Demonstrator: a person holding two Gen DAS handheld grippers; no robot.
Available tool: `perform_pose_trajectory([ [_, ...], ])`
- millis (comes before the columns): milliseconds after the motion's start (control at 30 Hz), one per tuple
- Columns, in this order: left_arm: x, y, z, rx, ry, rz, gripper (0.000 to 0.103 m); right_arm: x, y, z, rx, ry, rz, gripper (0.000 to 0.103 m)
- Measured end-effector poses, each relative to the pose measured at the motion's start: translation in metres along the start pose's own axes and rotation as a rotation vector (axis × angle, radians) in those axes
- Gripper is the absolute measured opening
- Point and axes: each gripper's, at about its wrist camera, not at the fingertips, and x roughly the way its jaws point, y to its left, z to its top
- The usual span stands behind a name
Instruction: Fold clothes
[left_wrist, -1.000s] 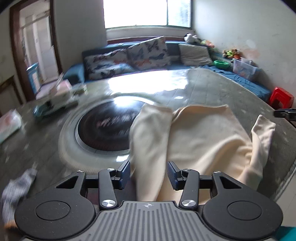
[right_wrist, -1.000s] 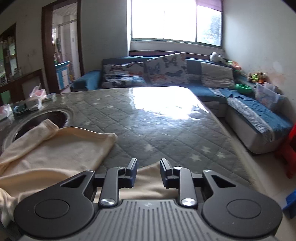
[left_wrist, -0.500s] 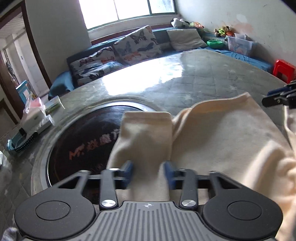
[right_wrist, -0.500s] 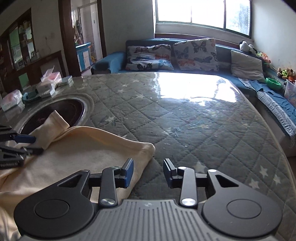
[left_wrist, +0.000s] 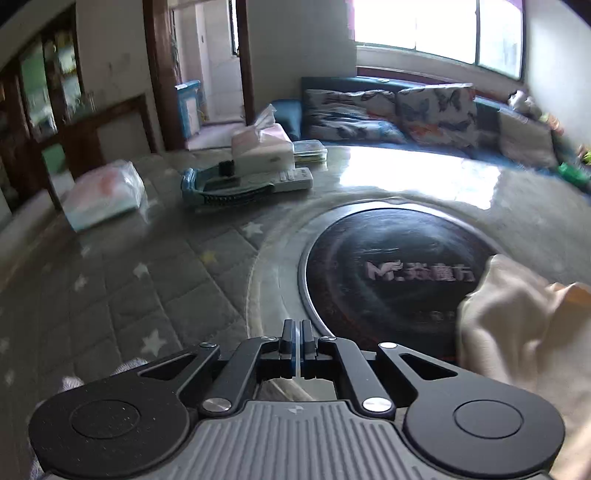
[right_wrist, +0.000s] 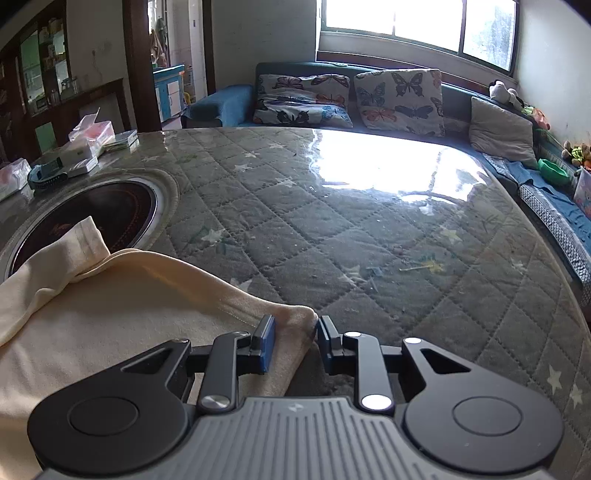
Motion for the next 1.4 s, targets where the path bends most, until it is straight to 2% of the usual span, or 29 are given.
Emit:
perform_pose_trajectory([
  [100, -0.015, -0.034, 0.0, 0.136, -0.024, -0.121, 0.005, 0.005, 0.009, -0.002, -0.006, 0.0, -0.005, 0.025],
  [167, -0.021, -0.063, -0.001, 0.211, -0.034, -0.204, 0.01, 0.005, 0.012, -0.004, -0.002, 0.001, -0.008, 0.025],
  [200, -0.02, -0.076, -0.002, 0.238, -0.027, -0.241, 0.015, 0.002, 0.012, -0.006, -0.001, 0.002, -0.01, 0.025],
  [267, -0.016, -0.099, -0.003, 0.292, -0.01, -0.302, 0.016, -0.003, 0.013, -0.01, 0.0, 0.003, -0.013, 0.025],
  [367, -0.004, -0.127, -0.008, 0.374, 0.015, -0.32, 0.035, -0.009, 0.014, -0.015, -0.002, 0.004, -0.017, 0.025],
  [500, 0.013, -0.142, -0.016, 0.424, 0.038, -0.284, 0.035, -0.018, 0.014, -0.019, -0.006, 0.006, -0.017, 0.025],
  [567, 0.017, -0.136, -0.015, 0.406, 0.033, -0.287, 0.019, -0.022, 0.012, -0.02, -0.004, 0.007, -0.016, 0.025],
  [600, 0.018, -0.132, -0.013, 0.39, 0.035, -0.285, 0.007, -0.024, 0.012, -0.021, -0.006, 0.007, -0.016, 0.025],
  [733, 0.011, -0.096, -0.005, 0.264, -0.006, -0.214, 0.003, -0.027, 0.013, -0.019, -0.021, 0.006, -0.025, 0.025],
  [800, 0.001, -0.07, -0.002, 0.183, -0.039, -0.15, 0.002, -0.028, 0.014, -0.018, -0.024, 0.005, -0.027, 0.025],
  [933, -0.02, -0.01, -0.005, 0.008, -0.072, 0.028, 0.002, -0.031, 0.016, -0.016, -0.029, 0.002, -0.032, 0.024],
  [1000, -0.027, 0.018, -0.012, -0.063, -0.052, 0.078, 0.003, -0.031, 0.013, -0.015, -0.028, 0.001, -0.032, 0.024],
  [1133, -0.034, 0.04, -0.026, -0.084, 0.008, 0.168, 0.005, -0.033, 0.012, -0.012, -0.028, -0.001, -0.032, 0.024],
  [1167, -0.035, 0.038, -0.026, -0.071, 0.008, 0.163, 0.007, -0.033, 0.011, -0.011, -0.028, -0.001, -0.032, 0.024],
  [1267, -0.039, 0.021, -0.019, -0.012, -0.012, 0.104, 0.022, -0.033, 0.006, -0.008, -0.028, 0.001, -0.03, 0.023],
  [1333, -0.025, 0.002, -0.01, 0.027, -0.006, 0.062, 0.043, -0.032, 0.004, -0.005, -0.029, 0.001, -0.029, 0.02],
  [1400, -0.01, -0.018, -0.001, 0.067, 0.002, 0.02, 0.044, -0.033, 0.004, -0.004, -0.031, 0.0, -0.029, 0.019],
])
